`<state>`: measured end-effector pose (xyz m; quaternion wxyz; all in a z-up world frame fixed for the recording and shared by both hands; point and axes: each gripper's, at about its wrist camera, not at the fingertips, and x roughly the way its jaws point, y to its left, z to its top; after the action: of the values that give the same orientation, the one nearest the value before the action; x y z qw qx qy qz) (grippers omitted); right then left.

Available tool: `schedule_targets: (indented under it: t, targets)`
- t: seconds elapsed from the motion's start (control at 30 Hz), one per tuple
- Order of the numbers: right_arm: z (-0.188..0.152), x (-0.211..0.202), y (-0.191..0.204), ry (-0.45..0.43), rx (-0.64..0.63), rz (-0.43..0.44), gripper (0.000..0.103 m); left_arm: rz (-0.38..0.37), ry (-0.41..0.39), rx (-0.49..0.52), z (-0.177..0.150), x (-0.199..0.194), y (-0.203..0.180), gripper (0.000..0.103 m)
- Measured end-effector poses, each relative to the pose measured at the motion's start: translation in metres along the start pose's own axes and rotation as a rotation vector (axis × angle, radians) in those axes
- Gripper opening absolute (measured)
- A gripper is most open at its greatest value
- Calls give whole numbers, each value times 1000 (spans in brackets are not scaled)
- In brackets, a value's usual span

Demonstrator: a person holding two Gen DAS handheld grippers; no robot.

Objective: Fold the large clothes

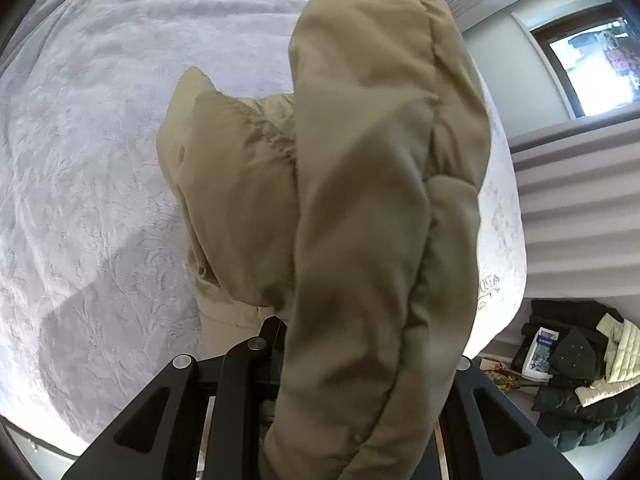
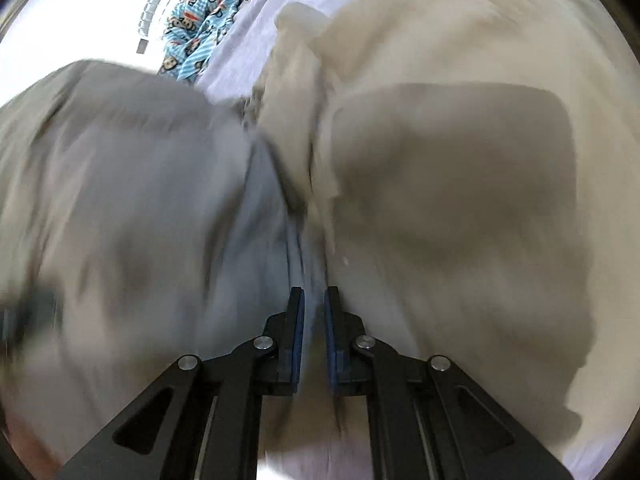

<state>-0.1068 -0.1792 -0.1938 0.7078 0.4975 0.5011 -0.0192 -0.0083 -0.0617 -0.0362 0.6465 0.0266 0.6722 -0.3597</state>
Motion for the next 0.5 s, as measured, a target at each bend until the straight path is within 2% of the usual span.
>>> schedule_targets:
  t: [0.13,0.23,0.3,0.33,0.37,0.4,0.43,0.5]
  targets:
    - [-39,9,-14,61,28,38,10,46,43,54,9,23,-35,21]
    - [-42,30,-22,88,67,79,10,74,100,102,9,44,-52,29]
    - [-39,32,-26,105,89,91,10,53,136,145,12,59,-66,30]
    - [-39,26,-28,101,91,97,10,18,152,173,14,64,-72,47]
    - [-38,18,-29,89,89,99,10,-48,175,191,15,69,-75,68]
    - [-38,6,-33,65,88,104,11,-125,196,199,18,74,-79,76]
    - [-37,-9,-38,39,94,104,11,-155,199,198,19,78,-80,79]
    - [-37,-36,-49,-11,112,85,16,-227,202,228,24,89,-83,79]
